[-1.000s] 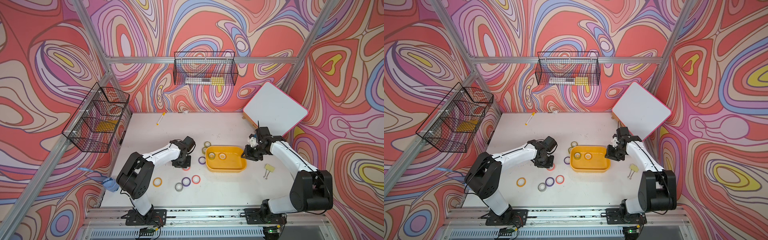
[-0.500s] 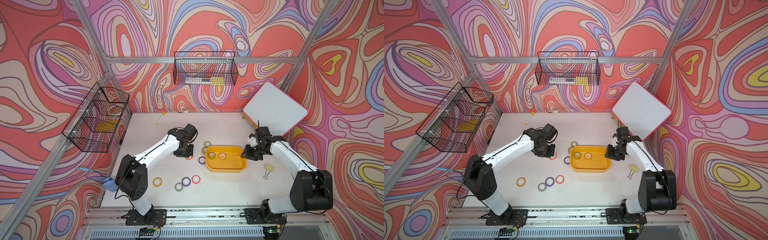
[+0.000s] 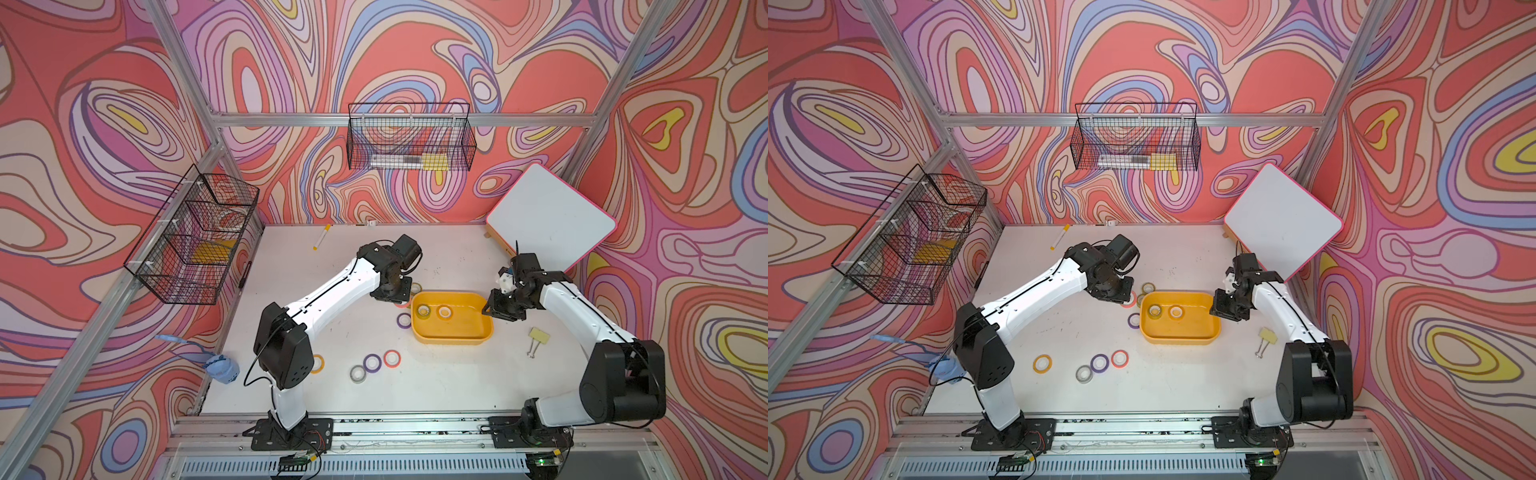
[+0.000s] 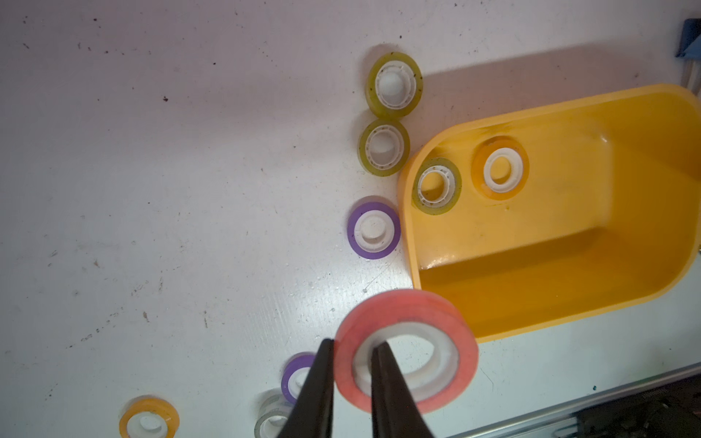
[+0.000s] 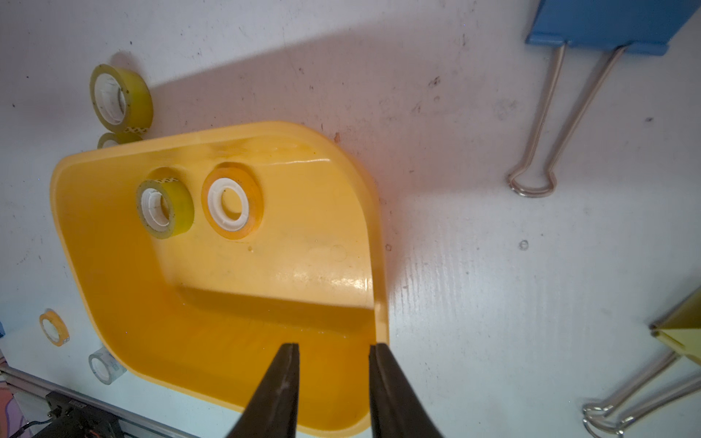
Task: Put the transparent tape into the storage box
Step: Place the tape in the storage box.
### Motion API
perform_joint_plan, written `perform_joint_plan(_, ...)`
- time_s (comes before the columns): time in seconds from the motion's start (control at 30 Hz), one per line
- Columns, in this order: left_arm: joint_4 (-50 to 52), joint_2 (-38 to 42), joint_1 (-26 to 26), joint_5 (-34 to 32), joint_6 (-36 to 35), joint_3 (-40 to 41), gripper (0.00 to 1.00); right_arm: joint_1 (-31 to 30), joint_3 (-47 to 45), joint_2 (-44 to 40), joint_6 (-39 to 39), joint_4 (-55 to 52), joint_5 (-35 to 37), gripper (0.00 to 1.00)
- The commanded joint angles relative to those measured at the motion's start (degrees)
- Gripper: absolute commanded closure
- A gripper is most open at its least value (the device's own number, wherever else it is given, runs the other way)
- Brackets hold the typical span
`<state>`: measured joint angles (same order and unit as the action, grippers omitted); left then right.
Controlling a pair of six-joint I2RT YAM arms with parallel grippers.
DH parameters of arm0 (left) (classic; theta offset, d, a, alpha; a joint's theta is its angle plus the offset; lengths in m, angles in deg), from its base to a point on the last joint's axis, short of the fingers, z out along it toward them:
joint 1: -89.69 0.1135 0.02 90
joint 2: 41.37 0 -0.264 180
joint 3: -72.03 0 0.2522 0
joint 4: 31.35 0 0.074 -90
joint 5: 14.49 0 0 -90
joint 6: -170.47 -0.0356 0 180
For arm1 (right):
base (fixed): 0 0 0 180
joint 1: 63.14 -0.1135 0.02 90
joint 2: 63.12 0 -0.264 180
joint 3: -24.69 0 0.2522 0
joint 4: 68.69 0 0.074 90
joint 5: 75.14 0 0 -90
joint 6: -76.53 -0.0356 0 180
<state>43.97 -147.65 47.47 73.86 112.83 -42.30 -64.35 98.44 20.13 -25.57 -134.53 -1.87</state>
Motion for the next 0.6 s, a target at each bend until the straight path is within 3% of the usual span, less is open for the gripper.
perform_joint_plan(0.0,1.94,-2.84,-1.52,0.33,-0.56,-3.85,0.91,-0.26,0.41,-0.64,-0.25,0.39,0.56,0.67)
perform_joint_plan(0.57,1.56,-17.5,-5.42,2.16,-2.46,-18.93,0.91,-0.17,-0.15,-0.64,-0.64,0.47,1.0,0.67)
